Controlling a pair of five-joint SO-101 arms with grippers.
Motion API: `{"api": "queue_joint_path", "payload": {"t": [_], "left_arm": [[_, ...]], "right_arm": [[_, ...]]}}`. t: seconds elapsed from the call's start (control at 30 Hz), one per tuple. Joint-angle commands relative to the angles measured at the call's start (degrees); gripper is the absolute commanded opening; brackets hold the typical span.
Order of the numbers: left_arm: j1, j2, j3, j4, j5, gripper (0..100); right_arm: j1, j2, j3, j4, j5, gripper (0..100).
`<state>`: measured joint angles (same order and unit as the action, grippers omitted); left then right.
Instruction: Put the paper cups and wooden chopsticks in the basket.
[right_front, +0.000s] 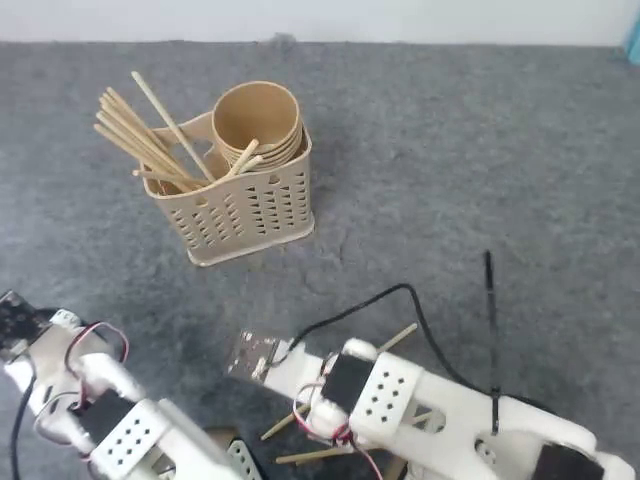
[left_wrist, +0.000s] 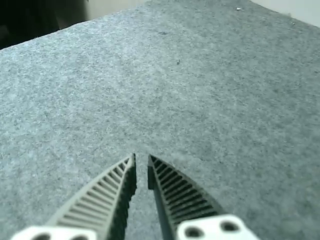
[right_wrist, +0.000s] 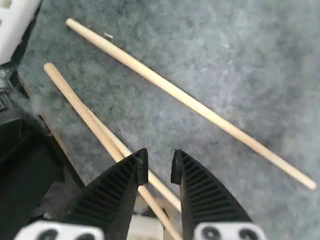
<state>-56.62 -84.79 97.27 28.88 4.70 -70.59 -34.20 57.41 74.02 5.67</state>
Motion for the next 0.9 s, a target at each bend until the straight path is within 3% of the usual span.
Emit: {"api": "queue_joint_path", "payload": {"t": [0.0, 0.2, 0.43, 0.6, 0.87], "left_arm": [[-0.35, 0.26, -0.40, -0.35, 0.00, 4], [-0.35, 0.26, -0.40, -0.35, 0.00, 4], [-0.35, 0.26, -0.40, -0.35, 0.00, 4], [-0.26, 0.26, -0.40, -0.35, 0.00, 4], [-0.26, 0.70, -0.48, -0.44, 0.00, 4]], "right_arm": [[-4.26, -2.24, 1.76, -4.79, 0.79, 9.1], [-11.65, -1.54, 5.89, -13.67, 0.35, 9.1], [-12.70, 10.07, 6.68, -23.69, -4.48, 9.1], [-12.26, 17.19, 2.90, -23.96, -4.84, 9.1], [-11.38, 15.78, 1.32, -19.74, -4.92, 14.8]]}}
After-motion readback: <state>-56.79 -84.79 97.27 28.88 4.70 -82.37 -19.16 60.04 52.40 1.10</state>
